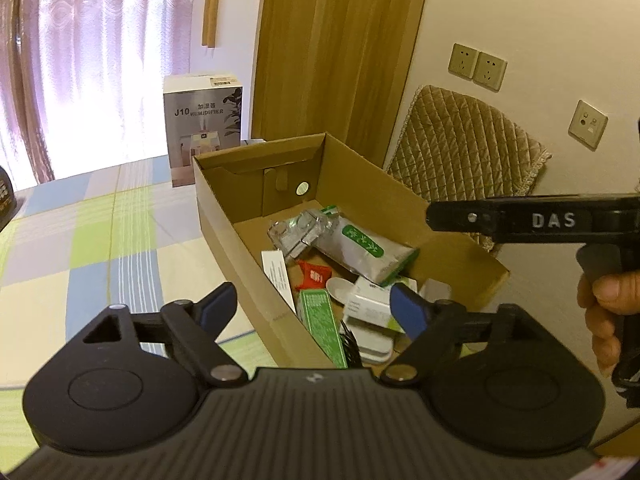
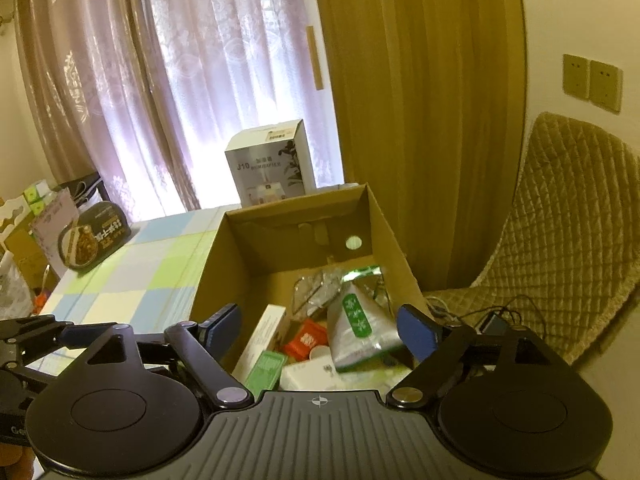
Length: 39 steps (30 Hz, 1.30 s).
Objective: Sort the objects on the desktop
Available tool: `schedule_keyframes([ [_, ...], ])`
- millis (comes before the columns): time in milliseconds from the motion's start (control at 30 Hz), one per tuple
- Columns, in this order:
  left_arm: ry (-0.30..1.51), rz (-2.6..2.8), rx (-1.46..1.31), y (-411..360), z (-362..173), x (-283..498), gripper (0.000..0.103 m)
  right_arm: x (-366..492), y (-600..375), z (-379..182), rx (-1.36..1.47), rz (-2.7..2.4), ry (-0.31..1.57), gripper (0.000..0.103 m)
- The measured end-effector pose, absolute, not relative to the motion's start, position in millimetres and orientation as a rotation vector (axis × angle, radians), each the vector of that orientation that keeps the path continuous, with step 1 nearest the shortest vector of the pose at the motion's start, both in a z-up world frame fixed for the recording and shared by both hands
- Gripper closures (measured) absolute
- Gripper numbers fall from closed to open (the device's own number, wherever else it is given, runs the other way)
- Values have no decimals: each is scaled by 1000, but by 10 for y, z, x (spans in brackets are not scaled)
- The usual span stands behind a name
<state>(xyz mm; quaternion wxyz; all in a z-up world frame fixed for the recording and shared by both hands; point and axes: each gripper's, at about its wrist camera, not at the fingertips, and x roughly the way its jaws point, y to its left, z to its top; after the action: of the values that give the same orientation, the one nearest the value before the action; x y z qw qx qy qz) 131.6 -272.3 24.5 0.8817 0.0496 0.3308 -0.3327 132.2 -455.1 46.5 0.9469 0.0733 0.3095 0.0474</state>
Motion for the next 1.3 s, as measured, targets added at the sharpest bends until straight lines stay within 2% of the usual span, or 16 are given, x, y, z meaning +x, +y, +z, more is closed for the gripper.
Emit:
schedule_keyframes([
  [167,698,-668,93,-2645,298,1063,3,980,-4525,592,170,105,619,2],
  [500,717,-626,78,-2429,424,562,1,392,-4319,802,138,129,609,2],
  [1300,767,-509,-9,-2047,552,-416,1,-765,-4074,884,157,74,645,2],
])
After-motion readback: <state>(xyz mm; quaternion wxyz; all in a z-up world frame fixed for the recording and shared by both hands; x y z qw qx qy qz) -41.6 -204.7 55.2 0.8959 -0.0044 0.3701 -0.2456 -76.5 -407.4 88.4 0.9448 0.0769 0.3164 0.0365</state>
